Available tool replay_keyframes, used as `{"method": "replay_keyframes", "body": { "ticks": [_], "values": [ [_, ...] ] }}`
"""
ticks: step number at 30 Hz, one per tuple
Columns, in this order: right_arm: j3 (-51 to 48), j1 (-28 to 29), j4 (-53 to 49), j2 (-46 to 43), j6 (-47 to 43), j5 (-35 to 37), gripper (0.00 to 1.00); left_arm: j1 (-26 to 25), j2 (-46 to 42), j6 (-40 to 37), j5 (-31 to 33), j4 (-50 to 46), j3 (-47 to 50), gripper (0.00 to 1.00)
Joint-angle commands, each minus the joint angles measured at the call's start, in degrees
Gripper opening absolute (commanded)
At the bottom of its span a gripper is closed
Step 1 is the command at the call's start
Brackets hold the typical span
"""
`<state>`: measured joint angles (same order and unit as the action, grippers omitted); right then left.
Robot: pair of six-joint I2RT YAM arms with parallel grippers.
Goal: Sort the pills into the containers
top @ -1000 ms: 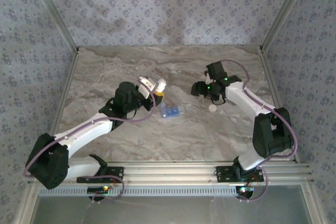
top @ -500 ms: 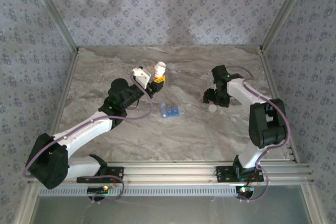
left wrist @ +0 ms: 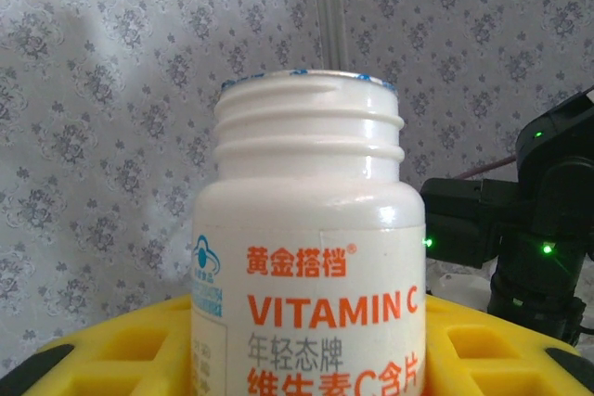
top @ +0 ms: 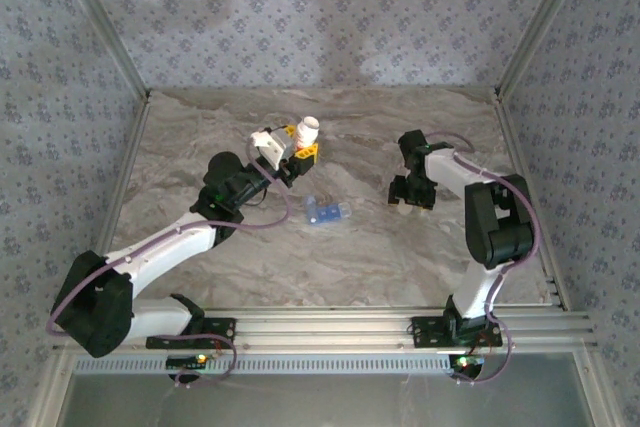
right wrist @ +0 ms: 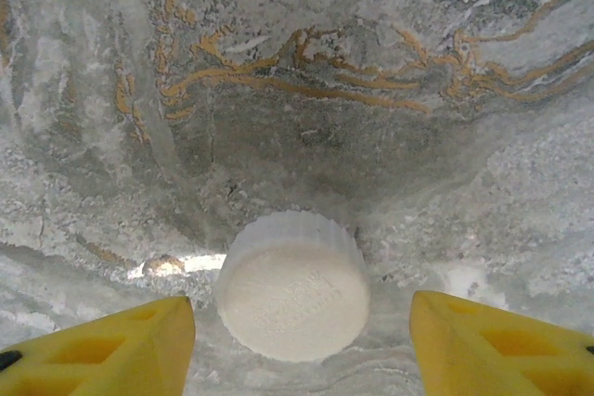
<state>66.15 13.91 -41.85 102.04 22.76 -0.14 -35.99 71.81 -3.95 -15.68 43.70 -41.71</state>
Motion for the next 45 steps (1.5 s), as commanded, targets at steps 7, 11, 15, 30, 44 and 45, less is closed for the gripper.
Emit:
{"method": "replay_keyframes", "body": {
  "ticks": [7, 11, 15, 30, 44, 45],
  "values": [
    [0.21, 0.32, 0.18, 2.64, -1.26, 0.60, 0.58, 0.12, 0.34, 0.84, -1.62, 2.60, 0.26, 0.00],
    [-0.04, 0.40, 0.51, 2.81, -1.37, 0.28, 0.50, 0.10, 0.52, 1.07, -1.59, 2.54, 0.32, 0.00],
    [-0.23, 0.42, 0.54, 2.47, -1.57, -0.05, 0.38, 0.04, 0.80, 1.00, -1.69, 2.56, 0.57, 0.00],
    [11.44, 3.52, -8.12, -7.69, -2.20, -2.92, 0.33, 0.09, 4.48, -0.61, -4.91, 4.81, 1.03, 0.00],
    [37.69, 7.20, -22.68, -8.10, -4.35, -10.39, 0.32, -0.25, 10.01, -1.92, -8.57, 12.78, 2.87, 0.00],
    [38.76, 7.28, -23.25, -7.71, -4.57, -11.10, 0.33, -0.34, 10.63, -2.23, -8.57, 13.04, 2.85, 0.00]
  ]
}}
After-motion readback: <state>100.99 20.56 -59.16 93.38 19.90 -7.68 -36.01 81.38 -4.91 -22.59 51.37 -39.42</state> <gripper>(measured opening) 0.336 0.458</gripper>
